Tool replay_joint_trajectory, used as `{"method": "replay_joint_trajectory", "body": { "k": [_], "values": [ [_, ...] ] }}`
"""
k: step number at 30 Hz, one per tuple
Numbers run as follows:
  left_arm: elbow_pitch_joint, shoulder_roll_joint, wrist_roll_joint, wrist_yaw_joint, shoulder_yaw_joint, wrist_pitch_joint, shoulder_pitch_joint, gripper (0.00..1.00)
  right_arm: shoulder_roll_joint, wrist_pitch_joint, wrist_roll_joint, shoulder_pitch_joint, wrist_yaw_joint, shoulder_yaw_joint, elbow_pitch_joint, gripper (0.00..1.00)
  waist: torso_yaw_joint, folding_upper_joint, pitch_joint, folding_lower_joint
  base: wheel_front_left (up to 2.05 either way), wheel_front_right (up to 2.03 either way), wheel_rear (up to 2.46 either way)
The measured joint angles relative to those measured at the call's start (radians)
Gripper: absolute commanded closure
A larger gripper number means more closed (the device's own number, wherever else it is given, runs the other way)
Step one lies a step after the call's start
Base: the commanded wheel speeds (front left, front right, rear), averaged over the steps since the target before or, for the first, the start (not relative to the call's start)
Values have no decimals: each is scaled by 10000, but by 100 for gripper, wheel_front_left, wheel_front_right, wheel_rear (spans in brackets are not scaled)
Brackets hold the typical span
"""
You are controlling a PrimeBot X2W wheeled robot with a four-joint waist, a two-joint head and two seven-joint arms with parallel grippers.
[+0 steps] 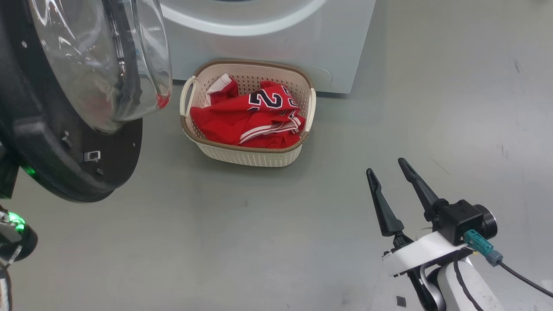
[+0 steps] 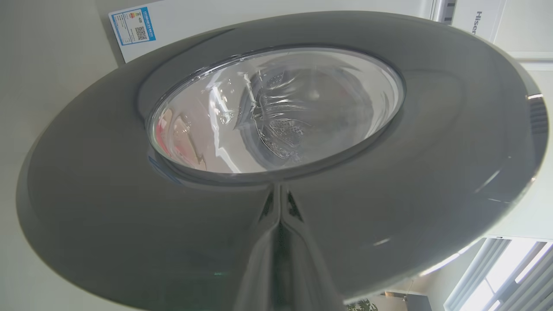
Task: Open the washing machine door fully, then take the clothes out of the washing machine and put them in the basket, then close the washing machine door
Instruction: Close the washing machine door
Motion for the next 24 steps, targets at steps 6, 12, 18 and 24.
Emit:
{"method": "replay_joint_trajectory", "body": {
  "k": [6,12,18,24],
  "values": [
    [-96,-282,0,42,-245,40,8,100,0,0,15,-12,0,31,35,0,-195,0,-96,0,0,0,0],
    [-196,-476,0,42,-535,44,48,100,-2,0,35,-14,-2,69,35,0,-402,0,-188,0,0,0,0],
    [-288,-685,-15,44,-769,71,140,100,0,0,205,-14,-4,107,46,0,-680,0,-264,0,0,0,0],
    [-324,-882,-59,44,-951,27,262,100,0,0,293,-15,-8,184,42,0,-975,0,-303,0,0,0,0]
  ]
}}
